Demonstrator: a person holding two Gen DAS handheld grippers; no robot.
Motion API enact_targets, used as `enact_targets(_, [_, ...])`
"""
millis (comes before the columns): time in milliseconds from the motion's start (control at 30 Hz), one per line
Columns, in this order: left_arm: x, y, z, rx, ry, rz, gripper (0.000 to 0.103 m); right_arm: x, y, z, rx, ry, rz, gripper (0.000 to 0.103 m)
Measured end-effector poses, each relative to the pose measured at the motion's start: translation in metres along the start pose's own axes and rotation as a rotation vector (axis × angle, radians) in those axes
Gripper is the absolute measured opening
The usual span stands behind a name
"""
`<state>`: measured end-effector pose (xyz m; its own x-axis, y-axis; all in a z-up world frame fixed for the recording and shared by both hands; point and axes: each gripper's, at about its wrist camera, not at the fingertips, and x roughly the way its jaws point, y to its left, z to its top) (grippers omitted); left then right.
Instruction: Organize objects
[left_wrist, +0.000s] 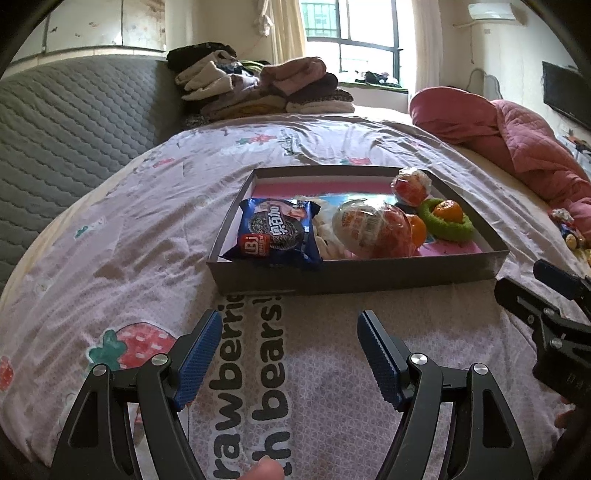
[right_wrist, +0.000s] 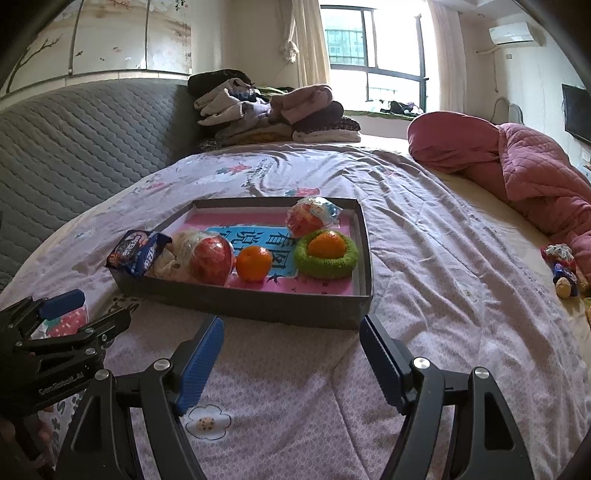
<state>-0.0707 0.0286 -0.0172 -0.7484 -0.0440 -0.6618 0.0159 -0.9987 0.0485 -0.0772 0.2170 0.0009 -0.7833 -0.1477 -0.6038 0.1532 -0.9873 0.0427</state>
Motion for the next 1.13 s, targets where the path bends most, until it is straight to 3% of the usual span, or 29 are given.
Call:
enact_targets(767, [0.006, 0.003, -0.011, -0.009, 0.019, 0.007, 0.077, 0.010, -0.001, -0.009, 0.007, 0.036, -0.006, 0.075])
enact_targets(1133, [0.005, -0.001, -0.011, 0.002, 0.019, -0.035, 0.077, 0.011, -0.001, -0.010, 0.011, 0.042, 0.003, 0.075])
